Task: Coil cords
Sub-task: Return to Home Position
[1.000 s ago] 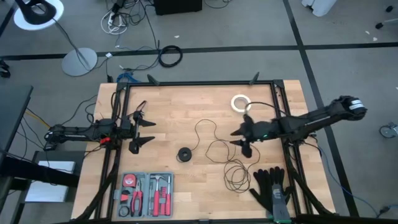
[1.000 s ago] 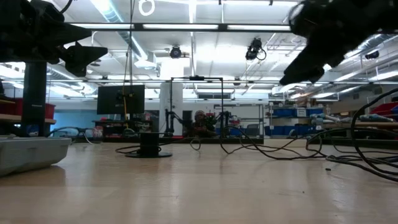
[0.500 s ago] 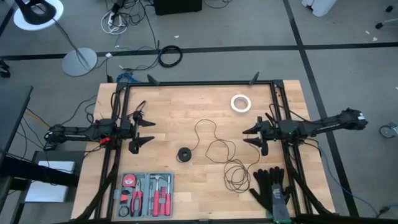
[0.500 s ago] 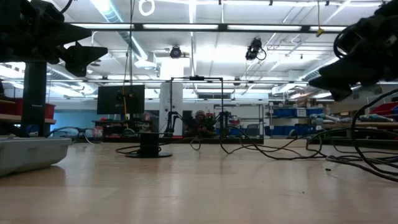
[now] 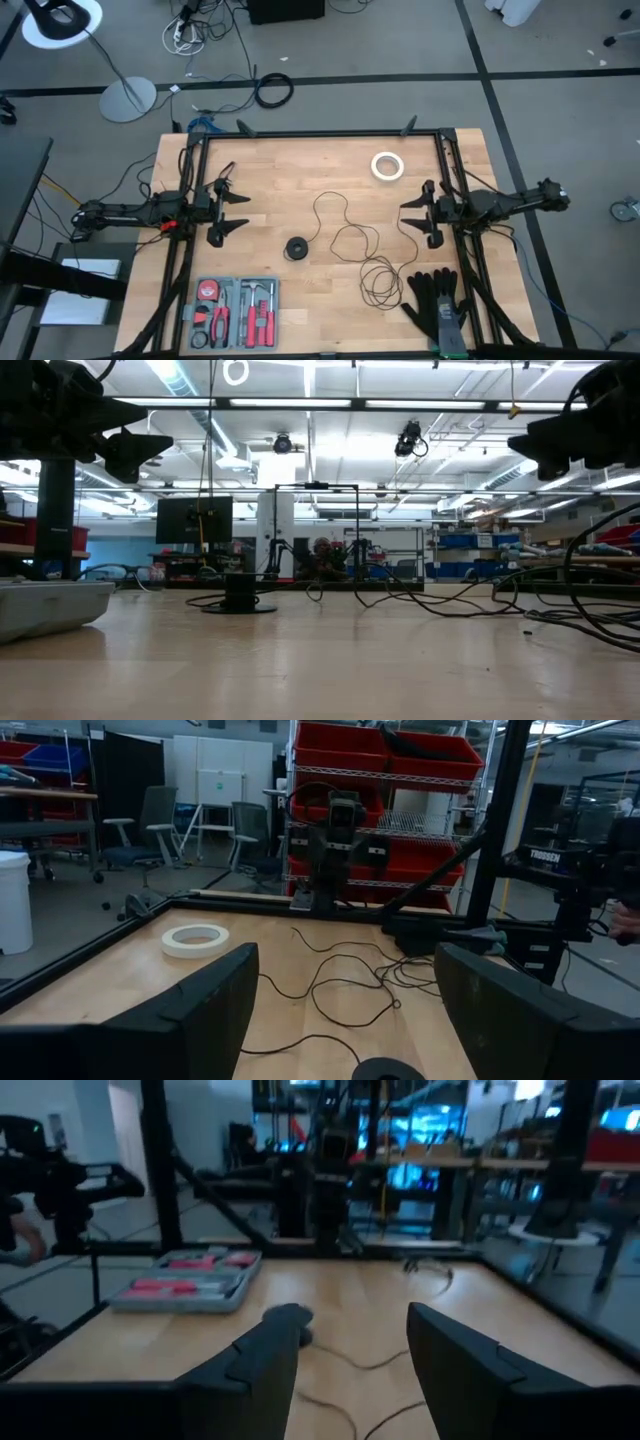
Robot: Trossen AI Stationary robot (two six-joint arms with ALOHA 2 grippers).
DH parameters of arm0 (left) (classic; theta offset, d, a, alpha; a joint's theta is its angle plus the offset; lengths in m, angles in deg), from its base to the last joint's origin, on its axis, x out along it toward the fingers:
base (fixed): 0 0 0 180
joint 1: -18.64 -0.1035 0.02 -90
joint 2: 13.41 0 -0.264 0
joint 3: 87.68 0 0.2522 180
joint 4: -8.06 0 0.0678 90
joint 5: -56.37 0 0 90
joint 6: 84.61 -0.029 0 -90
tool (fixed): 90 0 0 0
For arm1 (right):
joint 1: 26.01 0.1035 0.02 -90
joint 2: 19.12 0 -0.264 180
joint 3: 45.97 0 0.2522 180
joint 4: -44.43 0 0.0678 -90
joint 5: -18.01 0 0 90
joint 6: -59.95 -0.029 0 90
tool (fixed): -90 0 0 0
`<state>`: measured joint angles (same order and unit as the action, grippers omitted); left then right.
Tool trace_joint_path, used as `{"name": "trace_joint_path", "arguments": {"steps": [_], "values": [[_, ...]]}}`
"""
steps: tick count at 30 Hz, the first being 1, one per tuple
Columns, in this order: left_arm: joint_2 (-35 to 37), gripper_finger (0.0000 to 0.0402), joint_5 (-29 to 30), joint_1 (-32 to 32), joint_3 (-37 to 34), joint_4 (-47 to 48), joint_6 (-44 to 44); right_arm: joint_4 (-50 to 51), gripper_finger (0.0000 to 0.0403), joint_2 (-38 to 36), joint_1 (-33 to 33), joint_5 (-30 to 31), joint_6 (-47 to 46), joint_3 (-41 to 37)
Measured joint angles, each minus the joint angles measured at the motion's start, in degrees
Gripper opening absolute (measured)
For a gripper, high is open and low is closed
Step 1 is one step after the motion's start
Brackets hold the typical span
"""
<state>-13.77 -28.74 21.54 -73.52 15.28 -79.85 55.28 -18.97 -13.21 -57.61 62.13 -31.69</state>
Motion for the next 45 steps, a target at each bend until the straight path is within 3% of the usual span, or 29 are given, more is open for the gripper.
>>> {"name": "trace_joint_path", "arguments": {"steps": [20,25,33,45], "values": [[0.0,0.0307,0.02,0.0,0.0,0.02,0.0,0.21,0.0187,0.59,-0.59,2.41,-5.09,0.09],[0.0,0.0307,0.02,0.0,0.0,0.02,0.0,0.37,0.0185,6.07,-0.59,2.3,2.58,0.11],[0.01,0.0307,0.02,0.0,0.0,0.02,0.0,-1.08,0.0187,14.88,-0.59,2.27,3.52,0.11],[0.0,0.0307,0.02,0.0,0.0,0.02,0.0,-1.56,0.0186,17.85,-0.59,2.09,3.54,0.11]]}}
